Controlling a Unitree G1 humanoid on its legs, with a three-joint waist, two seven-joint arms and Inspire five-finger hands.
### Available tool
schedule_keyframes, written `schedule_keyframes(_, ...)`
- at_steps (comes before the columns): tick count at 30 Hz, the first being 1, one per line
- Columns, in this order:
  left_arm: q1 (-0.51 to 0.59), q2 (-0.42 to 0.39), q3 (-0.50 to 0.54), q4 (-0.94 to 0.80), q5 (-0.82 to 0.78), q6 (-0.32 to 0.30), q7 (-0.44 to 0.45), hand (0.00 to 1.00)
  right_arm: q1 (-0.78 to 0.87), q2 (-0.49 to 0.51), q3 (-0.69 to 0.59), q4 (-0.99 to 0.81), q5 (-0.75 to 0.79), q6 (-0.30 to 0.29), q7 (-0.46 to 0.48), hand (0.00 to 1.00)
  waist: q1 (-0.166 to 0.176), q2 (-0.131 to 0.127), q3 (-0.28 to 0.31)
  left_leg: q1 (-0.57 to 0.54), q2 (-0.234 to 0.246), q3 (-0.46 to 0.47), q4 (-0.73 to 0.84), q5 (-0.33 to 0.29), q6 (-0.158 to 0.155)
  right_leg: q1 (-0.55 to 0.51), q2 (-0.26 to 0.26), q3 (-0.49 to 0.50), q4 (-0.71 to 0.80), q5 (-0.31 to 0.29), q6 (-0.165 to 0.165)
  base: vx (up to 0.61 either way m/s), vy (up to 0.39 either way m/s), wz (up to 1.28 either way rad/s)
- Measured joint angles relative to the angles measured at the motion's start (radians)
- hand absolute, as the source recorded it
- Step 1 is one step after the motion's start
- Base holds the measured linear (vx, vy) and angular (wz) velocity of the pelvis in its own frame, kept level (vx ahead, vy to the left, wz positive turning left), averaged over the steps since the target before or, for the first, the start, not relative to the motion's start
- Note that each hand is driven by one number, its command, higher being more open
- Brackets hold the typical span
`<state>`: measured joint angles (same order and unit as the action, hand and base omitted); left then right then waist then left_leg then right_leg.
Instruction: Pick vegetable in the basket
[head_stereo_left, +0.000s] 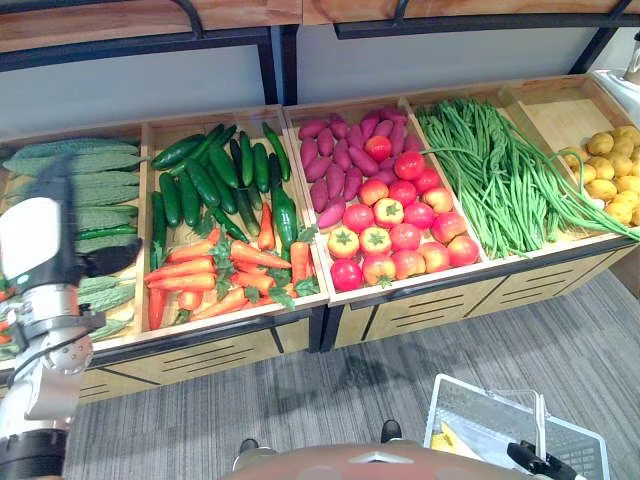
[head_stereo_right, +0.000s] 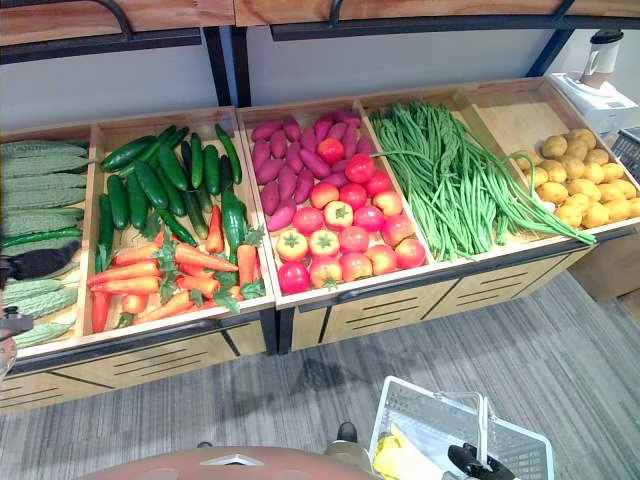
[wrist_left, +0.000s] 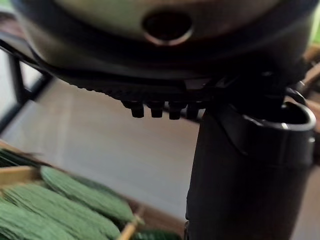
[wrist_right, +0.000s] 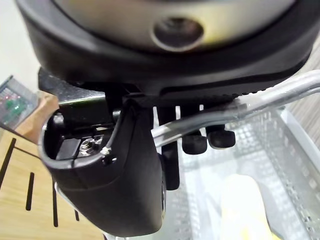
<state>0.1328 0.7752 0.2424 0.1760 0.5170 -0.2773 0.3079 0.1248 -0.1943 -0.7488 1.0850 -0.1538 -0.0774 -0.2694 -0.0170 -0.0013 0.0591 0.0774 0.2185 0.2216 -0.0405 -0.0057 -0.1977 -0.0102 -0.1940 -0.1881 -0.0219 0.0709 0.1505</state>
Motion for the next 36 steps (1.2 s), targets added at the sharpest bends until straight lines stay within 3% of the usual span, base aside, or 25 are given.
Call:
schedule_keyframes(2,0.029,0.094,-0.082,-0.001,-0.025,-0.073,-0.14,1.0,0.002,-0.013,0.016,0.0,-0.007,-0.004,0.01,0.0,-0.019,0.009,-0.007,0.002,0.0,0.003,-0.007,0.0,-0.001,0.0,0.002,0.001,-0.002,0.0,0.001,0.0,0.0,0.0)
schedule_keyframes(9,0.034,0.127,-0.208,0.016,-0.127,-0.112,-0.325,1.0,0.018,-0.014,0.037,0.0,-0.036,-0.006,0.045,0.0,-0.013,0.011,-0.022,0.018,0.0,0.011,-0.014,0.0,0.0,0.004,0.002,0.003,0.0,0.001,0.0,0.0,0.001,-0.01)
schedule_keyframes(19,0.032,0.117,-0.278,0.155,-0.122,-0.068,-0.335,1.0,0.021,-0.018,0.044,-0.003,-0.037,-0.005,0.047,0.0,-0.011,0.013,-0.034,0.014,0.0,0.015,-0.001,-0.003,0.0,0.004,-0.001,0.003,-0.007,0.001,0.0,-0.03,-0.005,-0.02)
schedule_keyframes(24,0.031,0.08,-0.257,0.231,-0.08,-0.036,-0.309,1.0,0.02,-0.025,0.043,-0.003,-0.037,-0.005,0.047,0.0,-0.009,0.021,-0.038,0.013,0.0,0.016,-0.006,-0.001,-0.002,0.005,0.001,0.003,-0.017,0.01,0.007,0.0,0.0,0.0)
schedule_keyframes(36,-0.033,-0.029,-0.155,0.303,0.081,0.043,-0.203,1.0,-0.001,-0.025,0.046,-0.012,-0.073,-0.002,0.046,0.0,0.007,0.012,-0.007,0.01,-0.016,0.01,-0.008,-0.004,0.003,0.006,-0.014,0.0,-0.017,0.01,0.007,0.0,0.0,0.0)
